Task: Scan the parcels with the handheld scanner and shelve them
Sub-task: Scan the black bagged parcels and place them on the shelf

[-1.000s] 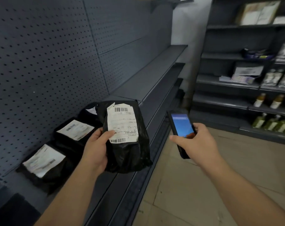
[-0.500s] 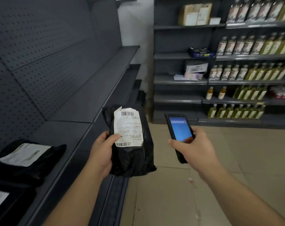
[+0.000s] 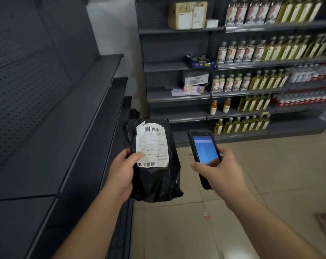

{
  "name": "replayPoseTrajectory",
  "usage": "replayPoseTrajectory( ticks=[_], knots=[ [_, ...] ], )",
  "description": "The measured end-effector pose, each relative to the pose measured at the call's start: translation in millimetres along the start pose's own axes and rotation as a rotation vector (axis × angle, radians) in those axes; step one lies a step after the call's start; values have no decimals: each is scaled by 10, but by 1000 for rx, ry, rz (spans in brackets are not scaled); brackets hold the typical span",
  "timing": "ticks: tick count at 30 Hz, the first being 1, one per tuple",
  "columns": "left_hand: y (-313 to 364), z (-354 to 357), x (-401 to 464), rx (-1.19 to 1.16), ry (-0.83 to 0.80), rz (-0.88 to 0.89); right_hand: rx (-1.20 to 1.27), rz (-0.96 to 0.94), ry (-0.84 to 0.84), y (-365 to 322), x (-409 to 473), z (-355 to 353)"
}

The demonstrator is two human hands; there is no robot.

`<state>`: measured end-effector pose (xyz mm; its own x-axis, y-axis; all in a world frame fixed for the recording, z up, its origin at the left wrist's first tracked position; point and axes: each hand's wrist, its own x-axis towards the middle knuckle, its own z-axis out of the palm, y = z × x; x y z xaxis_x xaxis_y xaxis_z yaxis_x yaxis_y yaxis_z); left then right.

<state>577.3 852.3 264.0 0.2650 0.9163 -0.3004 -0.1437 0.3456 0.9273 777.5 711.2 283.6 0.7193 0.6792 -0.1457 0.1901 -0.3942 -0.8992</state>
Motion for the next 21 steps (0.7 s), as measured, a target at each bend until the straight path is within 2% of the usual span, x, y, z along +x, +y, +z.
replayPoseTrajectory(
  ticks=[6,13,21],
  knots=[
    [145,266,674,1,86,31,25,-58,-104,-191,966,199],
    [343,416,1079,-80,312,69,28,-144,-359,-584,1899,545],
    [418,-75,905,-179,644,104,-4,-274,-698,-981,2028,1432]
  ],
)
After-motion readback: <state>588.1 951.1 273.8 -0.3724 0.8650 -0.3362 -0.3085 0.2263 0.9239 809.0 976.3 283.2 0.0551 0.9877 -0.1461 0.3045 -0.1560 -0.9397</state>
